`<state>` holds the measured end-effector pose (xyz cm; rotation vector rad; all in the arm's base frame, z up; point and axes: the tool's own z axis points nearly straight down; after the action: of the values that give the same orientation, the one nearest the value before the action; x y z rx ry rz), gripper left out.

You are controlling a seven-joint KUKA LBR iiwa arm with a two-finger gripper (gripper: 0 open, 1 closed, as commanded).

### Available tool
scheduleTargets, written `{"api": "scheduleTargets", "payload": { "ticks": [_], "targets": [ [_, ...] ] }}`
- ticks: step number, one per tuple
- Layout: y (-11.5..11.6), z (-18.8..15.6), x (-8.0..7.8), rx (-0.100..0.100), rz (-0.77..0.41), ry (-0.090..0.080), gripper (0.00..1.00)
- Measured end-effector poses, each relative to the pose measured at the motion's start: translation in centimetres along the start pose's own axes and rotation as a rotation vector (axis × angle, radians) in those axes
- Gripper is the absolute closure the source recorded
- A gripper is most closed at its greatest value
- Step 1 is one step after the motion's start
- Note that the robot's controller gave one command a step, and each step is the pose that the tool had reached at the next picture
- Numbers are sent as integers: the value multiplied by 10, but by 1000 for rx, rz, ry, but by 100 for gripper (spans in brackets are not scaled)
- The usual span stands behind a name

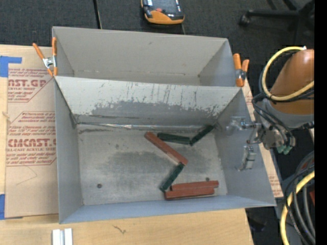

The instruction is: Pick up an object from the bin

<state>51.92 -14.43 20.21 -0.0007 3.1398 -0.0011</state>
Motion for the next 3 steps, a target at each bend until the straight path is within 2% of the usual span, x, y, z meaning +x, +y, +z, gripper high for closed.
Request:
{"api": "scheduleTargets", "payload": {
  "ticks": [1, 2, 3],
  "targets": [
    [12, 22, -7, 3, -192, -5, 0],
    [14, 32, -10, -4, -431, 5, 0],
    [35, 13, -20, -1, -598, -1, 0]
  ]
}}
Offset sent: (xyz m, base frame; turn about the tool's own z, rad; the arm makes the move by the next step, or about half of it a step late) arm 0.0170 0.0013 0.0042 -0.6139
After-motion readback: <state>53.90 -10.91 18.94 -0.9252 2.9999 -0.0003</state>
